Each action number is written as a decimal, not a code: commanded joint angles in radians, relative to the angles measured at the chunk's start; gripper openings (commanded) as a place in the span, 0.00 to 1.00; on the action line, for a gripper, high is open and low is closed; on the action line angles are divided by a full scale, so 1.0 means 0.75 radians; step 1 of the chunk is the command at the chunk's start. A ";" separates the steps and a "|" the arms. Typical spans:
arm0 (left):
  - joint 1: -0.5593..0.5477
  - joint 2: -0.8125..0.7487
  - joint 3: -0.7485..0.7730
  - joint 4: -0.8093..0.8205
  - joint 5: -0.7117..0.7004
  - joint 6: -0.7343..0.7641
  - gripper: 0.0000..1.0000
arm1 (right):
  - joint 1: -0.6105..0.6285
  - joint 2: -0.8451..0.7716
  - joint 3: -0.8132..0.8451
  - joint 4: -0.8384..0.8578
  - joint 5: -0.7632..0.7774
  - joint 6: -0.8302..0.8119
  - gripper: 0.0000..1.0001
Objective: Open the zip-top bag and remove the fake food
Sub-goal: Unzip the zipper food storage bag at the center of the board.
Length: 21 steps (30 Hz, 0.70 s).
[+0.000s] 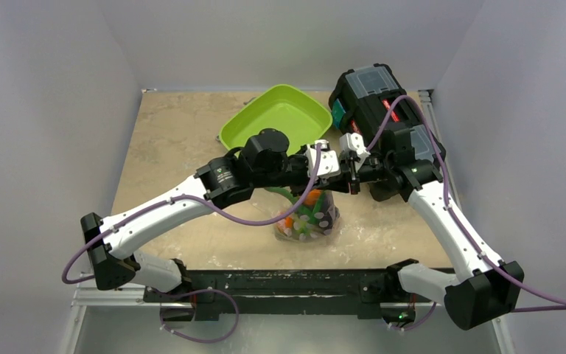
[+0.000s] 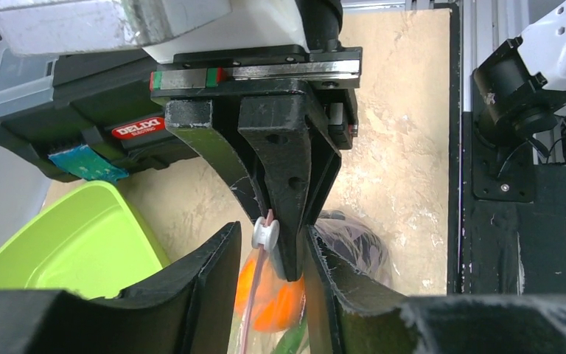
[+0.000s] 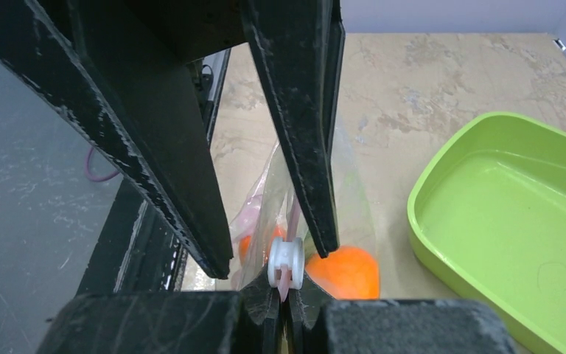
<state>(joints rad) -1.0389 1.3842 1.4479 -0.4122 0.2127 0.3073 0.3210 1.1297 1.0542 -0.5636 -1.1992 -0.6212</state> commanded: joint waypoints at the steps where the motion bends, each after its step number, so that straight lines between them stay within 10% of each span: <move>1: 0.029 0.015 0.064 0.025 0.026 0.018 0.36 | 0.009 -0.032 -0.007 0.001 -0.034 -0.002 0.00; 17: 0.068 0.037 0.066 0.008 0.165 -0.020 0.21 | 0.010 -0.031 -0.007 -0.003 -0.039 -0.008 0.00; 21: 0.072 0.041 0.070 0.001 0.167 -0.022 0.00 | 0.010 -0.032 -0.009 -0.005 -0.037 -0.012 0.00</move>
<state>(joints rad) -0.9932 1.4117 1.4513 -0.4324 0.3023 0.2985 0.3206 1.1297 1.0538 -0.5667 -1.1988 -0.6228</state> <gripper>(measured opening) 0.082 0.003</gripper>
